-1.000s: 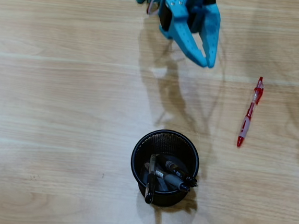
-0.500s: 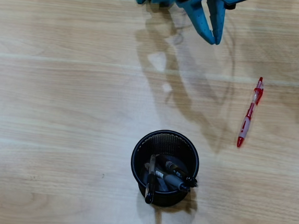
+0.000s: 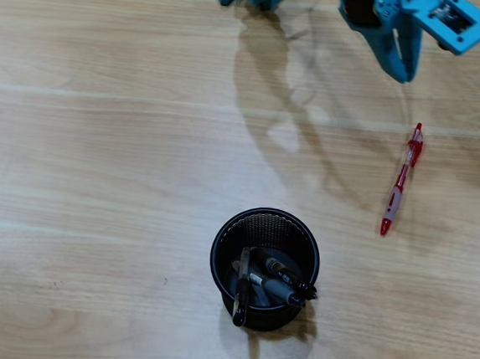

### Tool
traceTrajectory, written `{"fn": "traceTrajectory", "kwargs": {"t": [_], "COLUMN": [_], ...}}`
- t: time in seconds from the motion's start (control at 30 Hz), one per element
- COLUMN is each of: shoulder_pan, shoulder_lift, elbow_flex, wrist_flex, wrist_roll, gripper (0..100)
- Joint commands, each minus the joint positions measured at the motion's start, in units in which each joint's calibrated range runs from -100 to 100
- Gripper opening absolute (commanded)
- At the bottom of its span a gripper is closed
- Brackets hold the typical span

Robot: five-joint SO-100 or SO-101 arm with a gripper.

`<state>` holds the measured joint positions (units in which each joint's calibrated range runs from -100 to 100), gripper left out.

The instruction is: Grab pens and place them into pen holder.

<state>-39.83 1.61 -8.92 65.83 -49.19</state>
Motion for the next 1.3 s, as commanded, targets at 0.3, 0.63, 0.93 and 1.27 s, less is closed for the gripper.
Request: {"fn": "traceTrajectory", "kwargs": {"t": [0.3, 0.63, 0.93, 1.27], "shoulder_pan": [-4.6, -3.9, -6.6, -4.6], "shoulder_lift": [16.0, 20.7, 33.2, 39.8], "elbow_flex": [-17.7, -20.9, -35.0, -39.3], "wrist_flex": [4.4, 13.9, 10.1, 5.8], "wrist_roll": [-14.9, -21.5, -21.2, -22.1], "gripper": [2, 2, 2, 2]}}
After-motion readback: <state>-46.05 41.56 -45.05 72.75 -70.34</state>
